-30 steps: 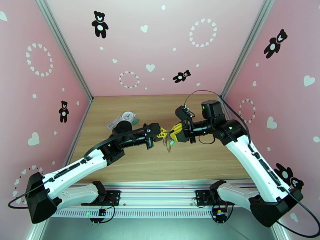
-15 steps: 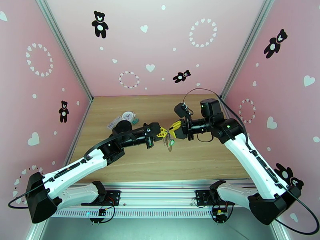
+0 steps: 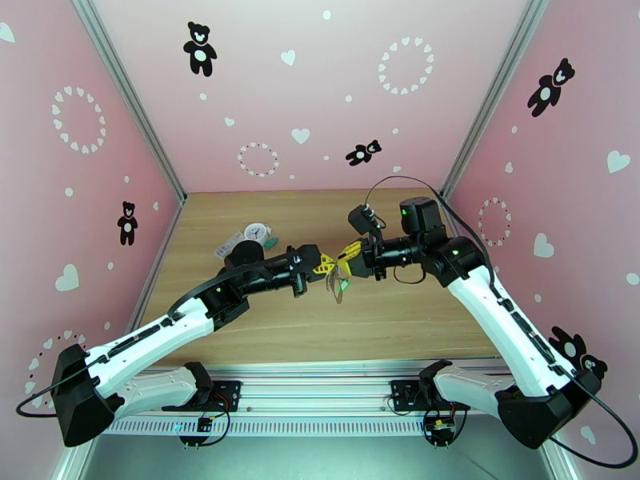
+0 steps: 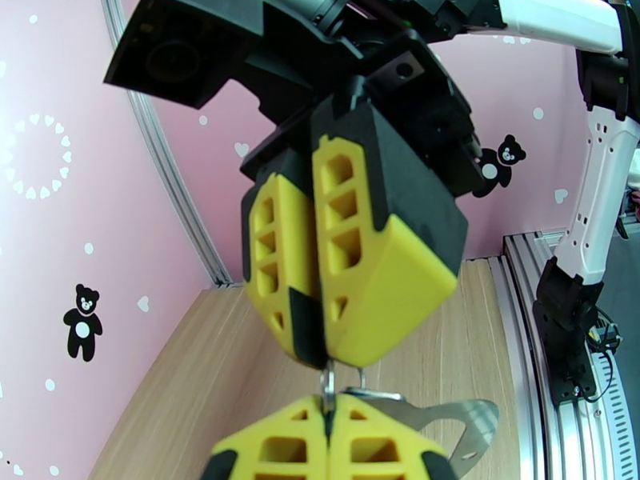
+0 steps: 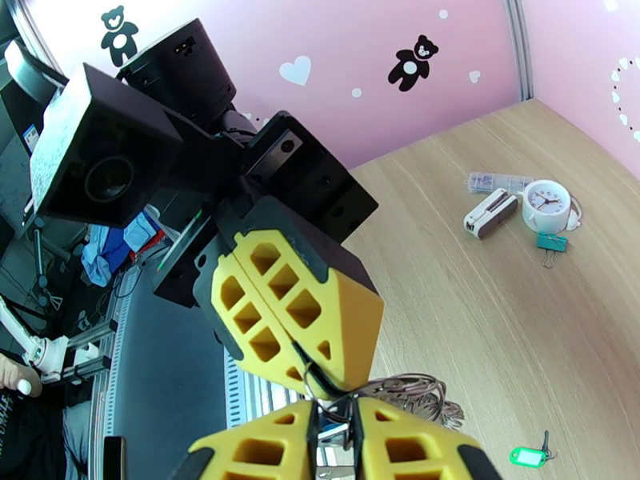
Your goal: Remove the keys from the keyring
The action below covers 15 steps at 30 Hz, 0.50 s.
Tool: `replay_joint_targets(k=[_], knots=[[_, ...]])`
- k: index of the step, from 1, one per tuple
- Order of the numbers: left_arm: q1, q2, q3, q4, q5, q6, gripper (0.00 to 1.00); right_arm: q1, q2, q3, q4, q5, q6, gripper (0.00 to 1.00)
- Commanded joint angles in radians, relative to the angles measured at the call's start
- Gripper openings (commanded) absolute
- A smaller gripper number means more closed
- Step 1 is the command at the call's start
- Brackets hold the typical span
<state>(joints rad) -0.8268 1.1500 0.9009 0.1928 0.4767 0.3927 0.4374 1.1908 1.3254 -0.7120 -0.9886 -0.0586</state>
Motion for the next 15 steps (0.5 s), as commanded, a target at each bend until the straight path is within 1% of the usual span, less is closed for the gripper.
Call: replay_joint_targets(k=[1, 4, 10, 15], knots=[[0.003, -0.009, 0.033, 0.028, -0.007, 0.009, 0.0, 0.002, -0.002, -0.014, 0.039, 0.001, 0.035, 0.2], [0.003, -0.009, 0.031, 0.033, -0.01, 0.008, 0.0, 0.001, -0.003, -0.023, 0.052, 0.014, 0.051, 0.2], [0.003, -0.006, 0.023, 0.064, -0.057, 0.004, 0.0, 0.002, -0.011, -0.039, 0.077, 0.045, 0.111, 0.2], [0.004, -0.004, 0.016, 0.08, -0.085, 0.009, 0.0, 0.002, -0.016, -0.061, 0.146, 0.061, 0.236, 0.24]])
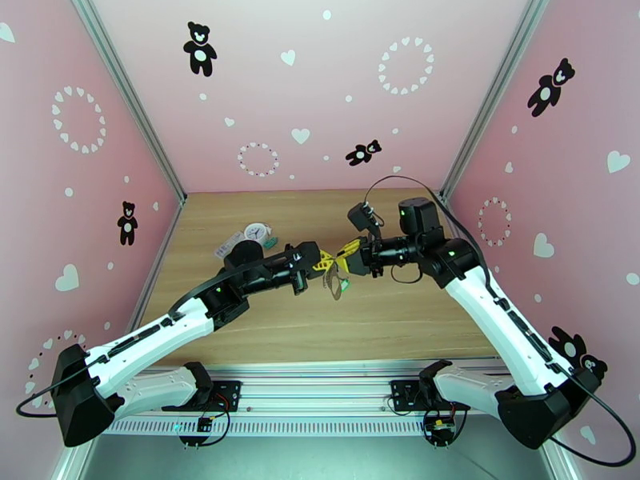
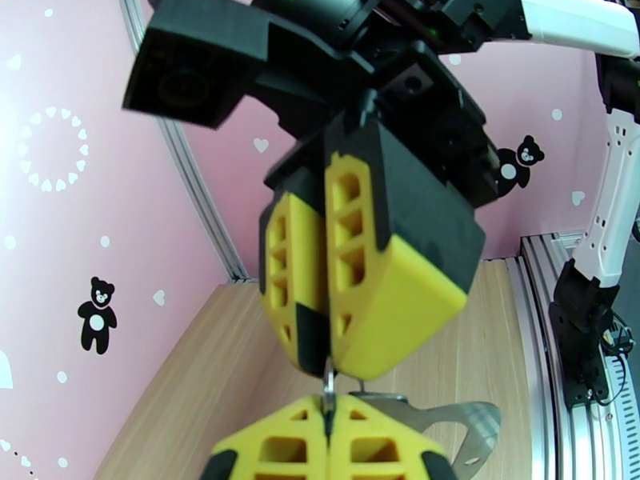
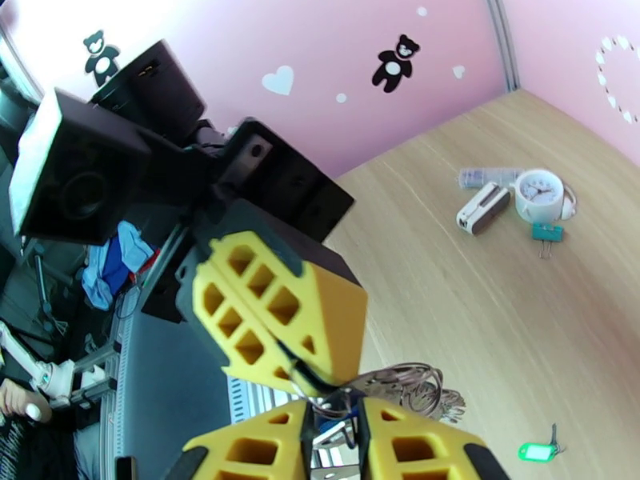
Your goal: Remove the keys from the keyring
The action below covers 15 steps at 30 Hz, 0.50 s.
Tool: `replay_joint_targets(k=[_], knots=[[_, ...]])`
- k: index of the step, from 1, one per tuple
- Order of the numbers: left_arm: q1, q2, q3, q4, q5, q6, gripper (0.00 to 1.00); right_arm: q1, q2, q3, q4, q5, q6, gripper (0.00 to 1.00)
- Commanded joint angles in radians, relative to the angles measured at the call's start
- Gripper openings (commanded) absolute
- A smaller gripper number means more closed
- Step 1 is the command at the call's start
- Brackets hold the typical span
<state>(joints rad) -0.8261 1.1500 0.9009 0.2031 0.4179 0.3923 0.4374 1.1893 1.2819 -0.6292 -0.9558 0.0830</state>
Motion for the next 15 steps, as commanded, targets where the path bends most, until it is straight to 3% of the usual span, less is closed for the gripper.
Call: replay_joint_targets(k=[1, 15], knots=[[0.003, -0.001, 0.015, 0.07, -0.035, 0.014, 0.0, 0.002, -0.017, -0.018, 0.072, 0.038, 0.12, 0.23], [0.002, 0.001, 0.004, 0.09, -0.042, 0.017, 0.0, 0.001, -0.035, -0.018, 0.066, 0.126, 0.205, 0.17]])
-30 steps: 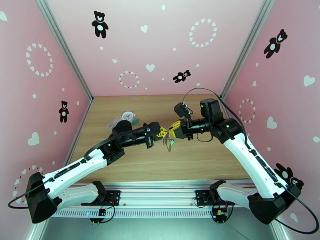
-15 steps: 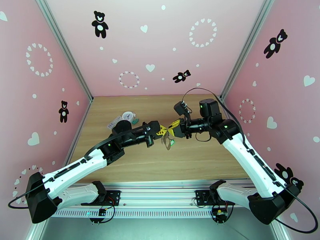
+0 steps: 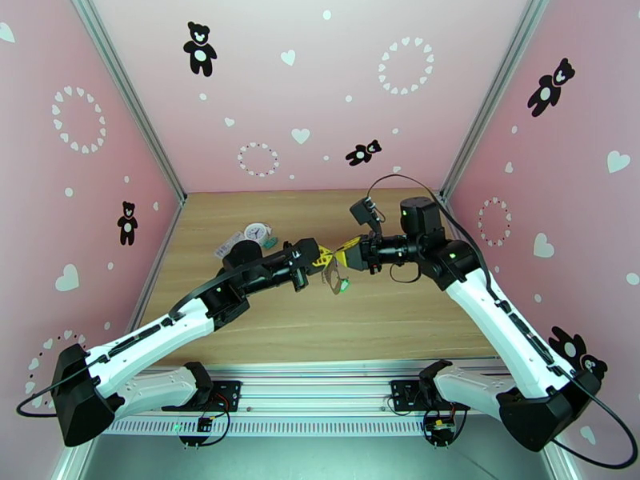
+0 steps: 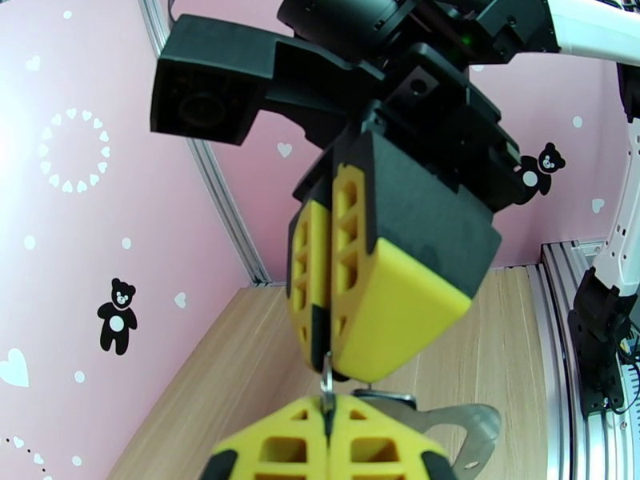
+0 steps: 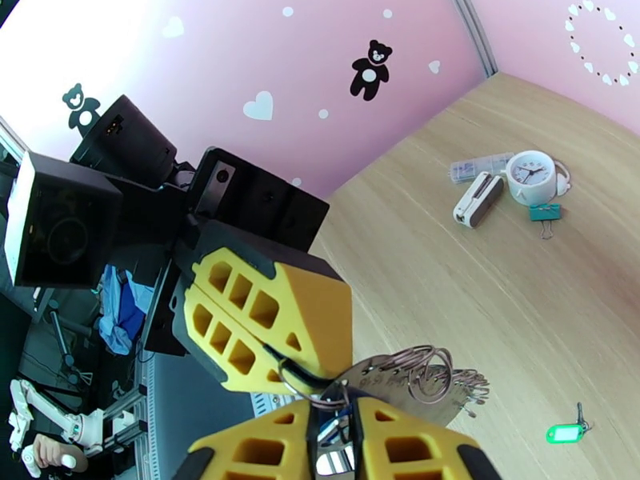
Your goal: Remove the keys from the keyring
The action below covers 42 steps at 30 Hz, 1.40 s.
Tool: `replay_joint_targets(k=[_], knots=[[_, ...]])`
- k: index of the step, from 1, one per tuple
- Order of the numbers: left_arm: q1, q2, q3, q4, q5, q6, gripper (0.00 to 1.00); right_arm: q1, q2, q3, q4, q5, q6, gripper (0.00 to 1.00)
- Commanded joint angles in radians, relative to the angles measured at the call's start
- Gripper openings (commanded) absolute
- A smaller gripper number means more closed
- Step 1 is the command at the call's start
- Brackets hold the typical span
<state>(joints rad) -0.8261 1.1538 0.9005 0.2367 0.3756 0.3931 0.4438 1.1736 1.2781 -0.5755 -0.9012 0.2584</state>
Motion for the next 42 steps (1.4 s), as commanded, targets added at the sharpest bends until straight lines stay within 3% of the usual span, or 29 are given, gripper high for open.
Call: replay_joint_targets(k=[1, 8, 23, 29, 35, 42], knots=[[0.003, -0.003, 0.006, 0.055, 0.001, 0.015, 0.0, -0.004, -0.018, -0.016, 0.015, 0.083, 0.037, 0.15], [0.003, -0.006, 0.005, 0.06, 0.001, 0.0, 0.0, -0.002, -0.022, -0.024, 0.065, 0.129, 0.097, 0.06], [-0.005, 0.006, 0.024, 0.047, 0.008, 0.0, 0.0, 0.01, -0.034, -0.04, 0.106, 0.181, 0.131, 0.03], [-0.009, 0.007, 0.029, 0.002, -0.058, -0.013, 0.0, 0.039, -0.106, -0.067, 0.08, 0.275, 0.047, 0.0], [-0.042, 0.015, 0.039, -0.038, -0.191, -0.032, 0.0, 0.094, -0.147, -0.098, 0.089, 0.355, -0.041, 0.0], [-0.062, 0.035, 0.067, -0.068, -0.311, -0.157, 0.0, 0.164, -0.166, -0.132, 0.104, 0.46, -0.169, 0.0]])
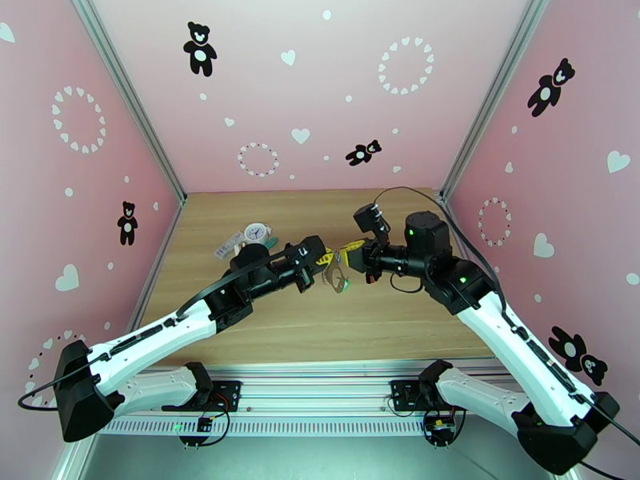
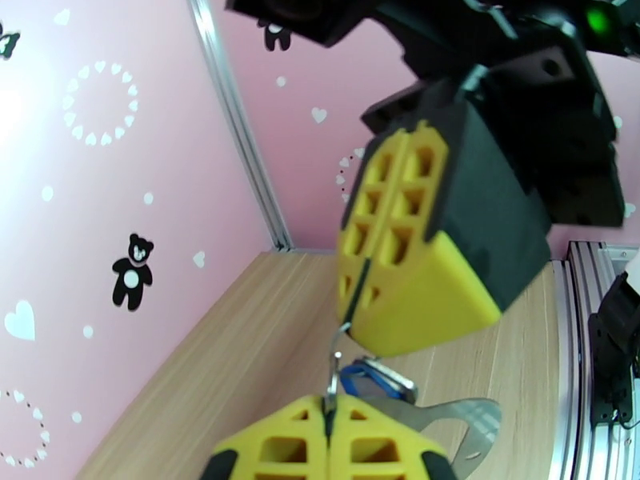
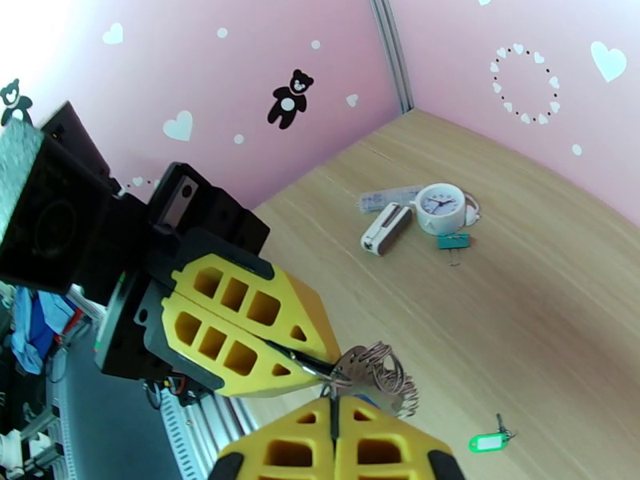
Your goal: Remove the keys from the keyring
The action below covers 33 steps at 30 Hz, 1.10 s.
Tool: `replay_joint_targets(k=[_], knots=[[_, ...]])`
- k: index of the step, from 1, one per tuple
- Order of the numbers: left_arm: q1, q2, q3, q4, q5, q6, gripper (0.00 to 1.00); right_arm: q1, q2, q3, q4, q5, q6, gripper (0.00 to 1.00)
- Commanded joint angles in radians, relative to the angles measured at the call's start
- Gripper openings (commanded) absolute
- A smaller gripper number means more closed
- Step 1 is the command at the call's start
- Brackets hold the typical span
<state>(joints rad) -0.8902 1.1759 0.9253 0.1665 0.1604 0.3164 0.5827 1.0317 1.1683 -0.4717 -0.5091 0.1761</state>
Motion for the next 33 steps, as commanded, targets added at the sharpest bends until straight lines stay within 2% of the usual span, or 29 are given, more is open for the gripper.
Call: replay_joint_targets(k=[1, 4, 9, 11, 16, 19, 23, 27, 33], knots=[[0.001, 0.017, 0.045, -0.001, -0.099, -0.094, 0.0, 0.03, -0.026, -0.026, 0.002, 0.072, -0.113, 0.0], [-0.001, 0.025, 0.038, 0.001, -0.097, -0.124, 0.0, 0.037, -0.029, -0.033, 0.01, 0.113, -0.154, 0.0], [-0.001, 0.034, 0.019, 0.038, -0.047, -0.161, 0.0, 0.037, -0.013, -0.025, 0.032, 0.096, -0.165, 0.0], [-0.001, 0.033, 0.015, 0.035, -0.045, -0.163, 0.09, 0.037, 0.001, -0.006, 0.008, 0.094, -0.171, 0.0], [-0.001, 0.004, -0.017, 0.041, -0.019, -0.134, 0.18, 0.037, 0.031, 0.034, -0.041, 0.074, -0.197, 0.0], [-0.001, -0.045, -0.051, 0.036, 0.031, -0.097, 0.23, 0.036, 0.032, 0.042, -0.072, 0.057, -0.245, 0.0], [-0.001, -0.133, -0.133, 0.051, 0.122, -0.022, 0.35, 0.026, 0.025, 0.032, -0.094, 0.01, -0.309, 0.0], [0.014, -0.174, -0.16, 0.041, 0.103, 0.014, 0.41, 0.009, 0.023, 0.034, -0.117, -0.063, -0.355, 0.0], [0.073, -0.161, -0.147, 0.02, 0.24, 0.056, 0.49, -0.027, 0.017, 0.051, -0.153, -0.167, -0.411, 0.0]])
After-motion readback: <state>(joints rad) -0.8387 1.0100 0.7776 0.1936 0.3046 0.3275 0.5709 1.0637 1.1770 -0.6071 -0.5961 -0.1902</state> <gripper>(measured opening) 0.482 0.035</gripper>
